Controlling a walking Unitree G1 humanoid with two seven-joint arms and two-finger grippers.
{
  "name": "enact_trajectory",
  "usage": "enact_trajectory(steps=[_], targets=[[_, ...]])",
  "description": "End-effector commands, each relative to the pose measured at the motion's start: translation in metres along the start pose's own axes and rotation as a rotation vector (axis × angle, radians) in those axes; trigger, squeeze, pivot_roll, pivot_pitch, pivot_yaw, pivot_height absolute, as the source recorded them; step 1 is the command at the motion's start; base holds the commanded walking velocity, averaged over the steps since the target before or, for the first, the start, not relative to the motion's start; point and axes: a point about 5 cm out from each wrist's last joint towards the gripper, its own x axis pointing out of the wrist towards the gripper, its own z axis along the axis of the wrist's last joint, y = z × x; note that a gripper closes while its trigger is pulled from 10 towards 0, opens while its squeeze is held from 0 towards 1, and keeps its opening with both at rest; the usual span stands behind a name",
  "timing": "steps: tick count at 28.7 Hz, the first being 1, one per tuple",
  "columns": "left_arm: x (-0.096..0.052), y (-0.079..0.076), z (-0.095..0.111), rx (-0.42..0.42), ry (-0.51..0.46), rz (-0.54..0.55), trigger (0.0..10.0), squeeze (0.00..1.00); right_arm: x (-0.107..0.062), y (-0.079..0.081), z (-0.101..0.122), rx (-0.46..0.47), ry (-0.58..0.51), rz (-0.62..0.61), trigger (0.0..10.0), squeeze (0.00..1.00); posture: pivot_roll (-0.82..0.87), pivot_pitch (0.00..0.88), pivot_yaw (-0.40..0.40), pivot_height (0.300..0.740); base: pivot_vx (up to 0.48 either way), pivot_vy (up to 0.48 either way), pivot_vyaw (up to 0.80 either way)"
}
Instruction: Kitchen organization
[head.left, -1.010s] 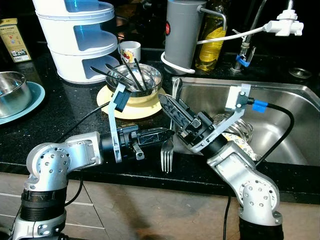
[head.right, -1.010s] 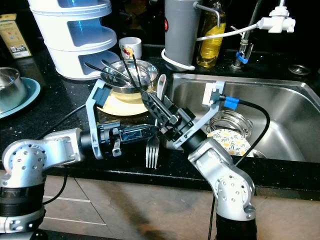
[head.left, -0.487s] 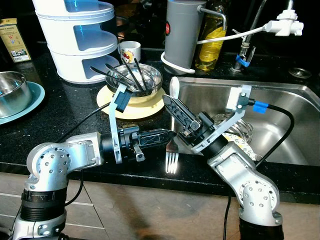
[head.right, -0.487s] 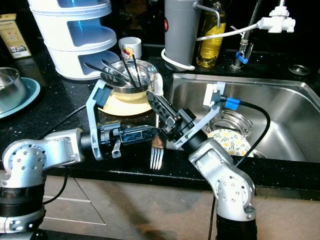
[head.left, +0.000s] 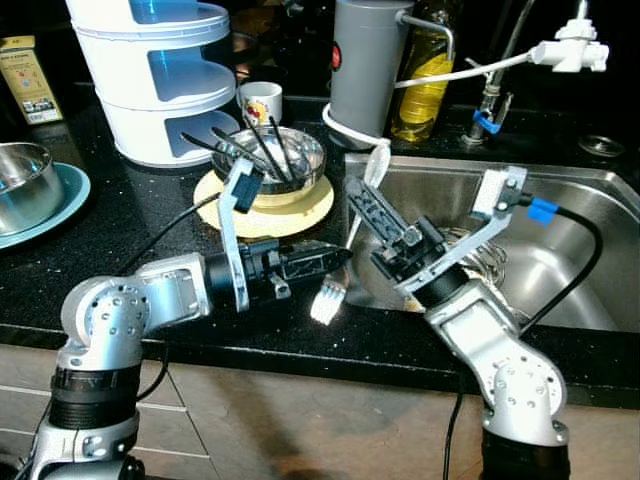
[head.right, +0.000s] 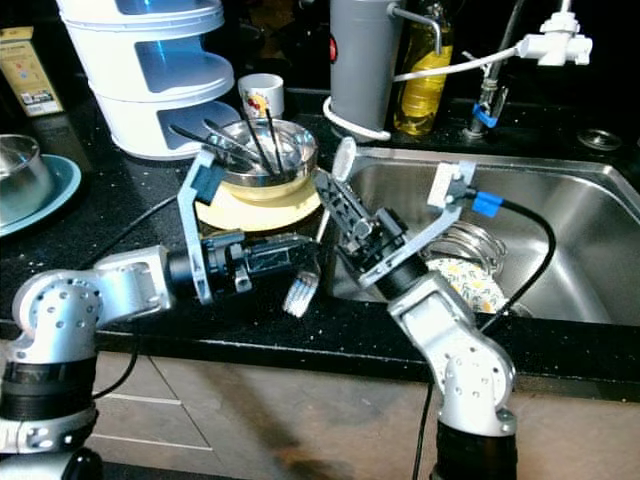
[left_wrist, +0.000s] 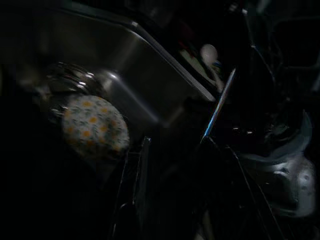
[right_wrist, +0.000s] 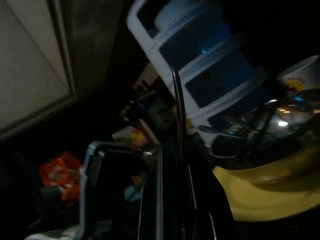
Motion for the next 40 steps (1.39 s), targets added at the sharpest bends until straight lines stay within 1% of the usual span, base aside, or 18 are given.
enact_trajectory(steps=[1, 3, 4, 5, 7, 9, 13, 18, 23, 27, 28, 29, 32, 34, 36, 37, 39, 40], targets=[[-0.005, 0.014, 0.003, 0.037, -0.043, 0.127, 10.0, 0.0, 0.002, -0.003, 0.01, -0.082, -0.034, -0.003, 0.0, 0.0, -0.06, 0.107, -0.013, 0.74, 0.0, 0.0, 0.0], [-0.005, 0.014, 0.003, 0.037, -0.043, 0.127, 10.0, 0.0, 0.002, -0.003, 0.01, -0.082, -0.034, -0.003, 0.0, 0.0, -0.06, 0.107, -0.013, 0.74, 0.0, 0.0, 0.0], [-0.004, 0.02, 0.003, 0.163, -0.016, 0.225, 10.0, 0.0, 0.003, -0.011, 0.016, -0.133, -0.047, -0.047, 0.0, 0.0, -0.05, 0.107, -0.019, 0.74, 0.0, 0.0, 0.0], [-0.004, 0.02, 0.003, 0.163, -0.016, 0.225, 10.0, 0.0, 0.003, -0.011, 0.016, -0.133, -0.047, -0.047, 0.0, 0.0, -0.05, 0.107, -0.019, 0.74, 0.0, 0.0, 0.0], [-0.001, 0.023, 0.009, 0.281, -0.052, 0.291, 10.0, 0.0, 0.004, -0.019, 0.022, -0.194, -0.042, -0.077, 0.0, 0.0, -0.05, 0.11, -0.022, 0.74, 0.0, 0.0, 0.0], [0.0, 0.021, 0.012, 0.303, -0.076, 0.287, 10.0, 0.0, 0.005, -0.019, 0.023, -0.201, -0.032, -0.071, 0.0, 0.0, -0.04, 0.11, -0.024, 0.74, 0.0, 0.0, 0.0], [0.003, 0.01, 0.013, 0.239, -0.107, 0.185, 10.0, 0.0, 0.005, -0.019, 0.023, -0.204, -0.01, -0.05, 0.0, 0.0, -0.04, 0.111, -0.024, 0.74, 0.0, 0.0, 0.0], [0.006, -0.006, 0.0, 0.236, -0.041, 0.036, 10.0, 0.0, 0.005, -0.018, 0.022, -0.21, -0.008, -0.045, 0.0, 0.0, -0.05, 0.114, -0.022, 0.74, 0.0, 0.0, 0.0], [0.007, -0.016, -0.002, 0.234, -0.045, -0.055, 10.0, 0.0, 0.004, -0.019, 0.021, -0.235, 0.009, -0.047, 0.0, 0.0, -0.05, 0.114, -0.019, 0.74, 0.0, 0.0, 0.0], [0.008, -0.018, -0.003, 0.264, -0.037, -0.078, 10.0, 0.0, 0.0, -0.026, 0.023, -0.351, 0.076, -0.075, 0.0, 0.0, -0.05, 0.109, -0.014, 0.74, 0.0, 0.0, 0.0], [0.008, -0.018, -0.003, 0.287, -0.029, -0.071, 10.0, 0.0, -0.002, -0.033, 0.023, -0.441, 0.124, -0.111, 0.0, 0.0, -0.05, 0.11, -0.012, 0.74, 0.0, 0.0, 0.0], [0.008, -0.018, -0.003, 0.287, -0.029, -0.071, 10.0, 0.0, -0.002, -0.033, 0.023, -0.441, 0.124, -0.111, 0.0, 0.0, -0.05, 0.11, -0.012, 0.74, 0.0, 0.0, 0.0], [0.008, -0.018, -0.004, 0.313, -0.019, -0.062, 10.0, 0.0, -0.006, -0.045, 0.022, -0.606, 0.208, -0.175, 0.0, 0.0, -0.05, 0.108, -0.012, 0.74, 0.0, 0.0, 0.0], [0.011, -0.016, -0.008, 0.385, 0.013, -0.027, 10.0, 0.0, -0.007, -0.054, 0.021, -0.685, 0.226, -0.226, 0.0, 0.0, -0.05, 0.106, -0.01, 0.74, 0.0, 0.0, 0.0], [0.018, -0.009, -0.014, 0.568, 0.08, 0.068, 10.0, 0.0, -0.007, -0.065, 0.018, -0.776, 0.249, -0.274, 0.0, 0.0, -0.05, 0.106, -0.006, 0.74, 0.0, 0.0, 0.0], [0.026, -0.005, -0.019, 0.7, 0.117, 0.112, 10.0, 0.0, -0.007, -0.077, 0.013, -0.871, 0.289, -0.316, 0.0, 0.0, -0.05, 0.105, -0.005, 0.74, 0.0, 0.0, 0.0], [0.031, -0.006, -0.022, 0.721, 0.109, 0.109, 10.0, 0.0, -0.007, -0.08, 0.009, -0.901, 0.299, -0.316, 0.3, 0.0, -0.05, 0.104, -0.005, 0.74, 0.0, 0.0, 0.0], [0.036, -0.007, -0.025, 0.729, 0.099, 0.104, 10.0, 0.0, -0.007, -0.083, 0.007, -0.919, 0.306, -0.314, 1.3, 0.0, -0.05, 0.103, -0.003, 0.74, 0.0, 0.0, 0.0]])
